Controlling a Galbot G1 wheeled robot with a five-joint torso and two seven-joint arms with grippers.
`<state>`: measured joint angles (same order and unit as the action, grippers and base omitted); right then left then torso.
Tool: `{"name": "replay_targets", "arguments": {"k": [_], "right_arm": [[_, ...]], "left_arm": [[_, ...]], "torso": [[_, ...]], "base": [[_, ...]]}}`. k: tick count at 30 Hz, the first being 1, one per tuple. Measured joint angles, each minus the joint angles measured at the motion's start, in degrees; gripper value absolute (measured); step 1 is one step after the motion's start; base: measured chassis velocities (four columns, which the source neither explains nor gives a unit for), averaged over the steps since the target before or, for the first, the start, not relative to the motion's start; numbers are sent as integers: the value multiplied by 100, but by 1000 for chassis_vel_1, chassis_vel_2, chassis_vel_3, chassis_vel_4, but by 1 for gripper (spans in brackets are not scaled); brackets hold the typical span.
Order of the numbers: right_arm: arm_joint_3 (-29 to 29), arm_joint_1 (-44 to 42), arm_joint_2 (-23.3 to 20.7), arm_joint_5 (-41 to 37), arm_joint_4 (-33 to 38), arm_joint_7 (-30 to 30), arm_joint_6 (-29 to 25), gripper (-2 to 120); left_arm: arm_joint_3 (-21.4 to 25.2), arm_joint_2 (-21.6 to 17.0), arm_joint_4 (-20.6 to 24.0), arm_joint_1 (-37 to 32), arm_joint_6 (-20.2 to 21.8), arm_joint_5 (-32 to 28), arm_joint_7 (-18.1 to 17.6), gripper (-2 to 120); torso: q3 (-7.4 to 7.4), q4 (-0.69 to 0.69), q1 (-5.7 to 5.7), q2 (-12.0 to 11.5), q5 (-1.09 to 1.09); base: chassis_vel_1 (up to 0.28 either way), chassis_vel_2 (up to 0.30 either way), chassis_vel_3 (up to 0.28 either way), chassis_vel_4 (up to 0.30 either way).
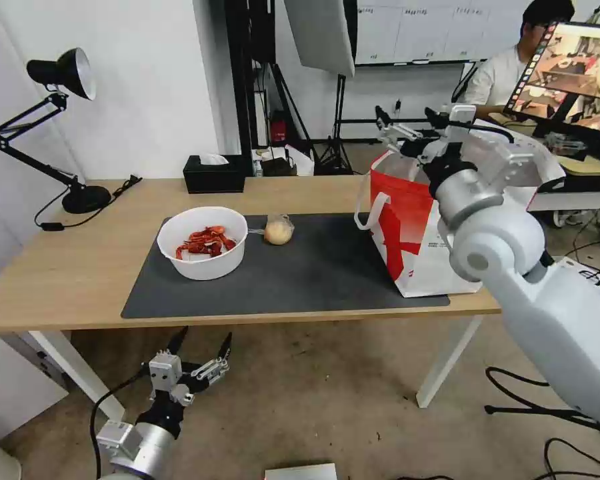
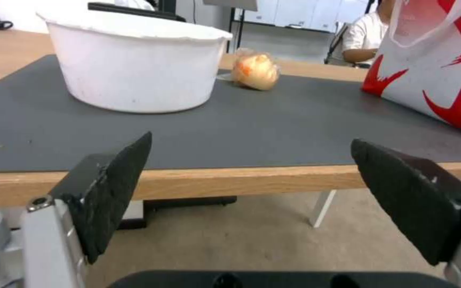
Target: Pick up the trash from the table and place it into the takeout bag.
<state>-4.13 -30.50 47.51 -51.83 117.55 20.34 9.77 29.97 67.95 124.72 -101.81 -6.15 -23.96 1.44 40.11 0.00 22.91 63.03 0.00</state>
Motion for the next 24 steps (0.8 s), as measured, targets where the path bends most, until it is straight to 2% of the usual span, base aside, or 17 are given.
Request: {"name": "replay_targets", "arguments": {"k": [7,10,18,24], "right_arm": [[-77,-711,-174,680,254,-727,-736,100],[-255,-1406,-235,1001,527,-1061,-1122,100],[-564,-2500,-215,1652,953,-1230,-1460,100],[-958,-3968,68,2557,1145,-1470,-1887,100]], "left_arm": [[0,26,17,-14,-3,-1,11,100],[-2,52,33,-34,-16,1,35,100],[29,107,60,-67,-68,12,88,100],[25,183,87,-144,-114,64,135,100]], "torso": [[0,0,0,0,0],[0,0,0,0,1],[-1,1,0,0,-1],[-1,0,0,0,0]], "base": [[0,0,0,0],[0,0,0,0],[0,0,0,0],[0,0,0,0]]}}
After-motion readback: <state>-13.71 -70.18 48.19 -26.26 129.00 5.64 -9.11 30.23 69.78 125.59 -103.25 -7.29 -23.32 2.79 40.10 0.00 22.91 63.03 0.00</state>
